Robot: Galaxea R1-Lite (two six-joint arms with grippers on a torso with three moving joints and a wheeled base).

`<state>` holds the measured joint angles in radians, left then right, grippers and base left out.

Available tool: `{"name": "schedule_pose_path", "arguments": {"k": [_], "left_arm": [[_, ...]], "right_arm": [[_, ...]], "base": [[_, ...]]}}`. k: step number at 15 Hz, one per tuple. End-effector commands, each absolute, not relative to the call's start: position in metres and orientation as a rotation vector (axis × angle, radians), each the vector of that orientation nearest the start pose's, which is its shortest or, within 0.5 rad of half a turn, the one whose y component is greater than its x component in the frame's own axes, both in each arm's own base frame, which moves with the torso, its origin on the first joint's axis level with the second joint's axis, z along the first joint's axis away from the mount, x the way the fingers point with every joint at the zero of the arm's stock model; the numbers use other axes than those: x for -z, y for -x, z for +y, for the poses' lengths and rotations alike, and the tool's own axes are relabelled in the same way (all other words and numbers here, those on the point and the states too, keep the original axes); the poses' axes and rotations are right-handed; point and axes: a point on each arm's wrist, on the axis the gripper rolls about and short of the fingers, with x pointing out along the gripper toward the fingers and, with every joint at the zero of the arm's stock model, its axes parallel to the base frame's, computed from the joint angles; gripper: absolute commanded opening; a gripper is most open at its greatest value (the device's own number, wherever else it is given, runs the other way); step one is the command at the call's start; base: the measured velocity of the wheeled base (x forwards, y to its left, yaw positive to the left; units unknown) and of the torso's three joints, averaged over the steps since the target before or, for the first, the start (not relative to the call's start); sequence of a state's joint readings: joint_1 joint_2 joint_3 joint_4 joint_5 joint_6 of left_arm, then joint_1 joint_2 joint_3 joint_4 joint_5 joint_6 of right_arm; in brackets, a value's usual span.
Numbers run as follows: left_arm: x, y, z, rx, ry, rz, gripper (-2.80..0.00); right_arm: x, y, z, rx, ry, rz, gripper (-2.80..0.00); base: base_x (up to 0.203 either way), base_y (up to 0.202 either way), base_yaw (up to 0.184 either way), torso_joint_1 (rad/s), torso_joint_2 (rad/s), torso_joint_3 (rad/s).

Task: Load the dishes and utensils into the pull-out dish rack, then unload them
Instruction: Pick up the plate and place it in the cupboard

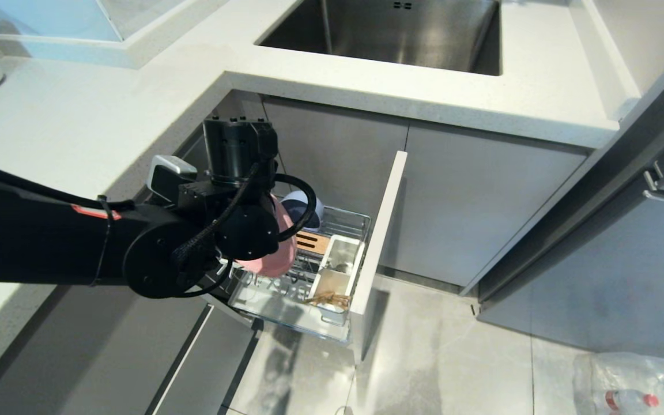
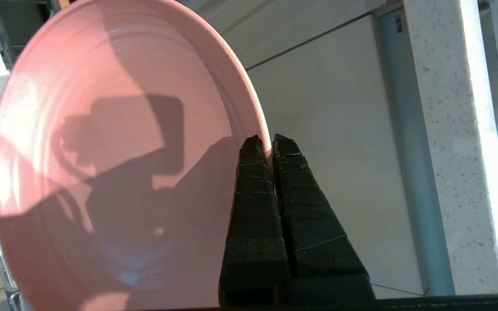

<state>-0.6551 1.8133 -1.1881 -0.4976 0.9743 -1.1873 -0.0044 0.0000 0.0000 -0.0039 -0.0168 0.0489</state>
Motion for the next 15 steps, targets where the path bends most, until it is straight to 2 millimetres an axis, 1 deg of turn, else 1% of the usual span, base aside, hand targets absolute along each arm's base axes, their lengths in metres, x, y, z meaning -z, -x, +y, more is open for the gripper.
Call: {"name": "schedule_pose_path", "arguments": {"k": [1, 4, 10, 15], "left_arm": [[-0.238, -0.29, -0.199, -0.33, 1.097, -0.117, -2.8], [-0.24, -0.292, -0.2, -0.287, 1.129, -0.12, -2.8], [-0.238, -0.301, -0.193, -0.275, 1.168, -0.145, -2.8], [-0.235, -0.3, -0.194, -0.221, 1.214, -0.13, -2.8]], "right_arm": [[-0.076, 0.023, 0.0, 0.021, -0.049, -0.004, -2.8], [-0.076, 0.023, 0.0, 0.021, -0.049, -0.004, -2.8], [-0.076, 0.023, 0.0, 0.021, -0.049, -0.004, -2.8], [-0.076, 0.023, 0.0, 0.021, -0.049, -0.004, -2.8]], "base": [[0.0, 0.0, 0.0, 0.0, 0.0, 0.0], [0.0, 0.0, 0.0, 0.0, 0.0, 0.0], [0.0, 0.0, 0.0, 0.0, 0.0, 0.0], [0.0, 0.0, 0.0, 0.0, 0.0, 0.0]]}}
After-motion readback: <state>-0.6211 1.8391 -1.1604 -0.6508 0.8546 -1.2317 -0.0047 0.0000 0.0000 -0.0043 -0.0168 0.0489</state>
